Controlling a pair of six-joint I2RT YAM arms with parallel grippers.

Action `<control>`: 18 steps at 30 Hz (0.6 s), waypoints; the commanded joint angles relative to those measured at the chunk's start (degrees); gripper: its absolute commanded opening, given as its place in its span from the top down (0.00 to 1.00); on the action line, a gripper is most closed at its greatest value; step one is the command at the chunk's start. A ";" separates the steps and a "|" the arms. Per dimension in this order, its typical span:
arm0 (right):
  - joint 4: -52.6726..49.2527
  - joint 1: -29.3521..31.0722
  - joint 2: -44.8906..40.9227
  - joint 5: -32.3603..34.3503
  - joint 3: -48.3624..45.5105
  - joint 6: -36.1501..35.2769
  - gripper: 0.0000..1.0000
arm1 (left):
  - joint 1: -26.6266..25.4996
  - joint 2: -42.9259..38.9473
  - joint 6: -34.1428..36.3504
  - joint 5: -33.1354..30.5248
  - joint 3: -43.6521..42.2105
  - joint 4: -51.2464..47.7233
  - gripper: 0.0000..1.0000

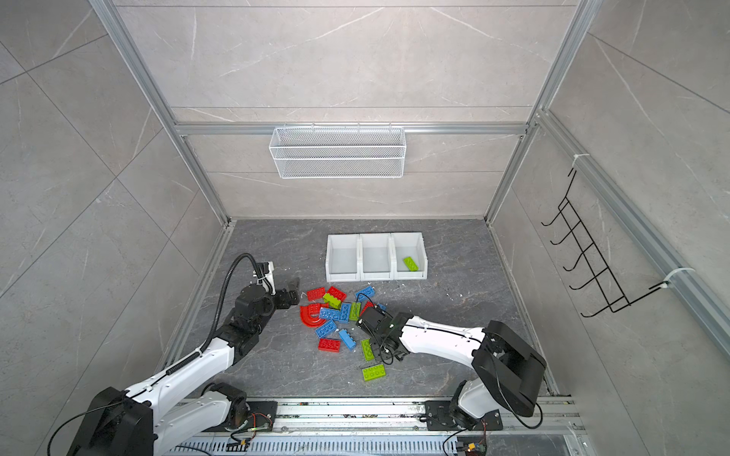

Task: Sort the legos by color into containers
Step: 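Move the right gripper back to another lime-green brick and grasp it, then carry the lime-green brick into the same bin compartment and release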

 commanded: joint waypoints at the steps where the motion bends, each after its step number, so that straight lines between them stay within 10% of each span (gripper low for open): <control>1: 2.48 -0.43 1.22 -1.48 -1.11 -0.64 0.49 | 0.21 -0.69 0.90 -0.07 -0.02 2.42 0.00; 18: 2.27 -8.22 -6.09 -4.78 0.50 -5.43 0.79 | 0.19 -0.57 0.69 -0.15 -0.02 2.46 0.00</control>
